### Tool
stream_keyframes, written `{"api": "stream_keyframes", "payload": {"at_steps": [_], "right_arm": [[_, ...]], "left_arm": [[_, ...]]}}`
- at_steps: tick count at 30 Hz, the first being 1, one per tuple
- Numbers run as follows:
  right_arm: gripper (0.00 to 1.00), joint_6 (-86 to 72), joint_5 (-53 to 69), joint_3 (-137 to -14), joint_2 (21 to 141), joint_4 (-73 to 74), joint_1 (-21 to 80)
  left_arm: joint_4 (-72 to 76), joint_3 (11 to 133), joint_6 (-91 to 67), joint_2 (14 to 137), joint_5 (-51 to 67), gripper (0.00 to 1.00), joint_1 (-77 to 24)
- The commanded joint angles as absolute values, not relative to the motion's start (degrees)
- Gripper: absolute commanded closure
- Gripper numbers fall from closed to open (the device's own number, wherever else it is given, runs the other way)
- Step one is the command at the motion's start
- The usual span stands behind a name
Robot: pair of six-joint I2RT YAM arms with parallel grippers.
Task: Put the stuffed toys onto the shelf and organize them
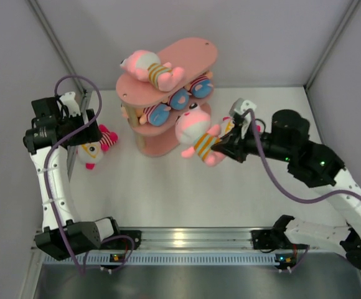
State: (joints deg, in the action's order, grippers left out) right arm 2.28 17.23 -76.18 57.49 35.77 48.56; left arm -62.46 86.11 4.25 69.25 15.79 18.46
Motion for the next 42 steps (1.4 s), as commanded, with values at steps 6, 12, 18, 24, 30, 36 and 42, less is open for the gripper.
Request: {"api": "stream_keyframes", "payload": {"at_steps": [6, 12, 18, 24, 30, 36, 42], "right_arm": [[1.00, 10.64, 29.77, -107.81, 69.85, 43.15, 28.42], [1.00, 3.27, 46.64, -120.50, 86.82, 31.33, 13.28], [1.00, -22.83, 60.81, -134.53, 105.97, 5.20, 7.21], [1.00, -41.04, 65.04, -140.54, 119.79, -12.39, 7.82], [1.00, -35.51, 62.41, -139.04, 121.81, -8.61, 12.21], [1.00, -35.77, 57.48, -139.92, 124.10, -8.44, 14.06], [0.99, -35.16, 56.86, -142.12, 127.61, -5.19, 15.38]], "left_arm": [[-59.06, 84.11, 7.20, 71.19, 21.44, 0.14, 18.81], [-58.97, 84.46, 7.56, 71.72, 21.62, 0.14, 18.81], [-59.06, 84.64, 7.47, 72.77, 21.80, 0.14, 18.72], [-58.71, 83.85, 7.03, 73.47, 23.20, 0.14, 18.72], [-58.54, 83.85, 6.77, 73.30, 23.56, 0.14, 18.72], [-58.62, 83.58, 6.68, 72.77, 23.55, 0.13, 18.63], [-58.62, 83.50, 6.59, 72.51, 23.64, 0.13, 18.72]]}}
